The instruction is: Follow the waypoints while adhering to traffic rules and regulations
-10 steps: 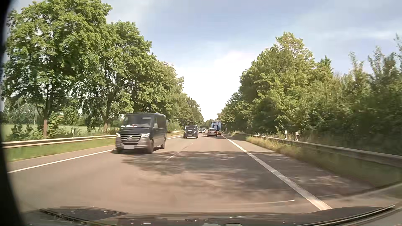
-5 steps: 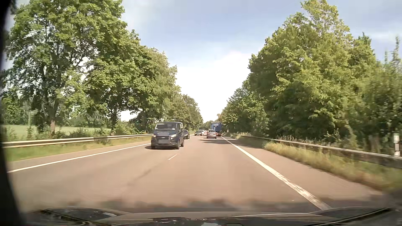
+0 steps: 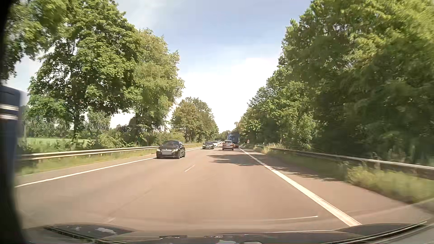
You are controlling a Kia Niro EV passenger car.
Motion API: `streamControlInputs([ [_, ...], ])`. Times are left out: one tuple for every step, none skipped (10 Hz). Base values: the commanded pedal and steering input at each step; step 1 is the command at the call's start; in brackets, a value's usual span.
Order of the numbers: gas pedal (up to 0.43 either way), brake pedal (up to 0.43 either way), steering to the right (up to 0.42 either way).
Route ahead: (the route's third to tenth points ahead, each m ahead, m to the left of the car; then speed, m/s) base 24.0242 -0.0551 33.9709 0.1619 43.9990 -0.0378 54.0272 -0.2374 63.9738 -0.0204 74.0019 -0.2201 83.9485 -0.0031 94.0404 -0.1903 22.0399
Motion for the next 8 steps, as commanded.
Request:
streamControlInputs([
  [0.110,0.000,0.001],
  [0.118,0.000,0.000],
  [0.118,0.000,0.000],
  [0.118,0.000,0.000],
  [0.118,0.000,0.000],
  [0.118,0.000,-0.001],
  [0.118,0.000,-0.001],
  [0.118,0.000,-0.001],
])
